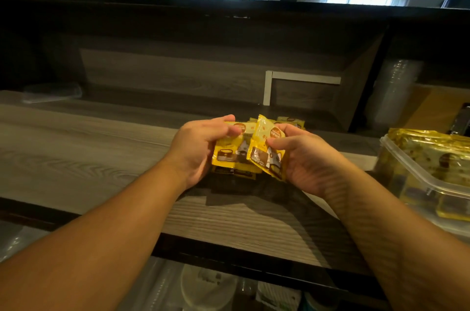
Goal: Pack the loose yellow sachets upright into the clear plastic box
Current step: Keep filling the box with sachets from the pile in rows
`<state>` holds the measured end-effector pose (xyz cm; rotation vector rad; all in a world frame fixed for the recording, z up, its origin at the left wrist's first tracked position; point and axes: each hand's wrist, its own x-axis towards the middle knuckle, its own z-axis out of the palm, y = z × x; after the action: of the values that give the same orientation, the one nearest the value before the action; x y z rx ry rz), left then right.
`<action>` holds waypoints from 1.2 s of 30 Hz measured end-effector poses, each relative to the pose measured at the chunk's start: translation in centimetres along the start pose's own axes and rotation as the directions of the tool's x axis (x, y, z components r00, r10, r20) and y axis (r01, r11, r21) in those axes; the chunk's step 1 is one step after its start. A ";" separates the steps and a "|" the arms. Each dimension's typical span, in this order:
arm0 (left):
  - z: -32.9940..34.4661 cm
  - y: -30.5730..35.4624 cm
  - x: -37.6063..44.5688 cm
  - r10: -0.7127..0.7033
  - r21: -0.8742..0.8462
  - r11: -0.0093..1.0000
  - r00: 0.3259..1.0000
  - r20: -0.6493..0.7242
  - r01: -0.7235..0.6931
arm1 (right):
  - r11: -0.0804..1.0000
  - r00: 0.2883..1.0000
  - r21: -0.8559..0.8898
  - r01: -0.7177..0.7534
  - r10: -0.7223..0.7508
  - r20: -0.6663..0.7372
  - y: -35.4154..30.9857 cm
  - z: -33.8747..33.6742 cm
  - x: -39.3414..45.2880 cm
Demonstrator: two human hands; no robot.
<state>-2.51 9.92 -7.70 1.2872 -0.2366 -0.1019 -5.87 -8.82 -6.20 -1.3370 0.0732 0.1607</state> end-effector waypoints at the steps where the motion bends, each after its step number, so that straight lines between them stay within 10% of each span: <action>1: -0.1 -0.1 0.0 0.022 0.078 0.997 1.000 0.003 -0.022 | 1.000 1.000 -0.008 0.002 -0.002 0.003 0.1 0.0 0.0; 22: 10.8 3.3 -2.4 0.219 0.461 0.873 0.973 -0.076 -0.161 | 0.621 0.734 -0.696 0.359 -0.649 -0.200 -4.9 -3.8 -6.9; 36: 29.4 2.5 -4.6 0.126 0.560 0.777 0.942 0.310 -0.288 | 0.703 0.581 -0.660 0.267 -0.663 -0.472 -10.4 -19.7 -19.3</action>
<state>-13.85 -15.98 1.76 1.8761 -0.6793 0.0031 -22.44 -31.71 2.09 -1.8660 0.3013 -0.8912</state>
